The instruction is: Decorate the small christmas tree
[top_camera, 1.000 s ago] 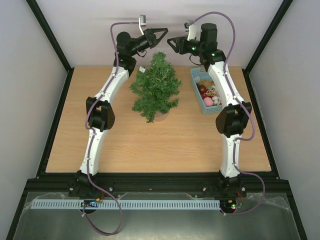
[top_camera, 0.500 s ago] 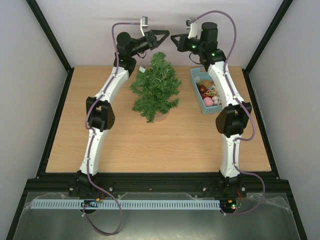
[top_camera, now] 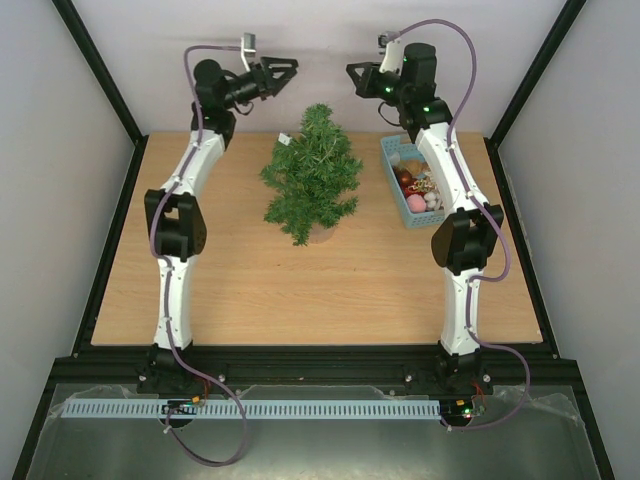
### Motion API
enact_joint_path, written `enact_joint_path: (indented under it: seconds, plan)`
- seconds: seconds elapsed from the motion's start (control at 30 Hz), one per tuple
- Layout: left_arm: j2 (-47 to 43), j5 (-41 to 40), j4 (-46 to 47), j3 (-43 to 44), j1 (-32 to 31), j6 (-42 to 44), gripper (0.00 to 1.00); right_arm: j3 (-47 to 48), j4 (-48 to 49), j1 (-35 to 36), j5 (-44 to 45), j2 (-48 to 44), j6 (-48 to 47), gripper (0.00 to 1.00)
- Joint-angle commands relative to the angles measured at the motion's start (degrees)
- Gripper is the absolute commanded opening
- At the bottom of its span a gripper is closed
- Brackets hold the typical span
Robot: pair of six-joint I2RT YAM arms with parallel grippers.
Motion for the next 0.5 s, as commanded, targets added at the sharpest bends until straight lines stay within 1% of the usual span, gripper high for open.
enact_joint_path:
  seconds: [0.0,0.1,0.17,0.27,0.47]
  plan:
    - [-5.1,1.0,6.2,0.7,1.8,-2.3,0.65,1.6,-0.2,0.0,3.8,-0.9,0.0,0.01]
    - [-5.4,0.9,6.6,1.7,2.3,-3.3,0.66,1.5,-2.2,-0.8,5.6,-2.2,-0.1,0.01]
    - [-6.3,1.1,7.8,0.5,2.5,-4.3,0.69,-0.4,-3.0,-1.4,7.2,-3.9,-0.4,0.01]
    - [-8.3,1.0,9.9,-2.5,2.7,-5.1,0.7,-4.2,-2.6,-2.3,9.3,-7.3,-0.6,0.01]
    - [-14.2,-0.1,10.6,-9.9,3.2,-4.0,0.7,-6.8,-5.6,-3.7,12.1,-12.2,-1.3,0.01]
